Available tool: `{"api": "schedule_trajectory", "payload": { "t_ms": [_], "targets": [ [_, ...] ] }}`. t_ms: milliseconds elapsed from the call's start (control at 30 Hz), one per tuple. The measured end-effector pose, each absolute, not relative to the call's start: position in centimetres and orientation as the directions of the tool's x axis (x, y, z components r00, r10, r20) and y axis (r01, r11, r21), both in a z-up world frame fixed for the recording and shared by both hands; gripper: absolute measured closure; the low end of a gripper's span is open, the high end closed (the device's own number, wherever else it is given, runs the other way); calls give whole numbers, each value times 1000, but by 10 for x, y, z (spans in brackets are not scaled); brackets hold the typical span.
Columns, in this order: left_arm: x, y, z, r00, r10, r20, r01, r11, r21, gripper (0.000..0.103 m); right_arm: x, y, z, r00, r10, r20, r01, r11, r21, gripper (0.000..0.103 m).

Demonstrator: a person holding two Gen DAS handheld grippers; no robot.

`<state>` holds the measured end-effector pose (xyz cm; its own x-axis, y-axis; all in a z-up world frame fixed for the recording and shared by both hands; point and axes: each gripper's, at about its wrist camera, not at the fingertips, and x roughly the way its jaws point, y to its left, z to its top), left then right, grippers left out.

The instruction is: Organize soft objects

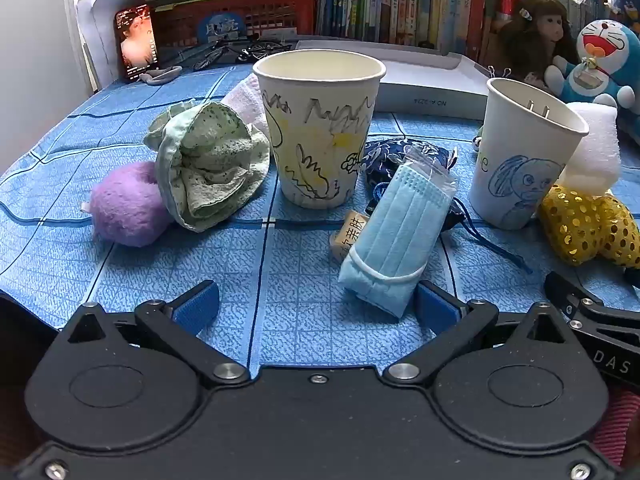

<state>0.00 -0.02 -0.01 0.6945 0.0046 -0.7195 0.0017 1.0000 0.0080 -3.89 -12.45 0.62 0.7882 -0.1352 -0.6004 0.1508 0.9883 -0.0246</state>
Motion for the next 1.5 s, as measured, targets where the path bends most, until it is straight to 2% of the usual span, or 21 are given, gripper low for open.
{"api": "schedule_trajectory", "payload": {
  "t_ms": [1500],
  "targets": [
    [-2, 2, 0, 700, 5, -714, 2, 1000, 10, 0, -37, -125, 5, 786, -134, -604, 150, 988, -24, 0]
  ]
}}
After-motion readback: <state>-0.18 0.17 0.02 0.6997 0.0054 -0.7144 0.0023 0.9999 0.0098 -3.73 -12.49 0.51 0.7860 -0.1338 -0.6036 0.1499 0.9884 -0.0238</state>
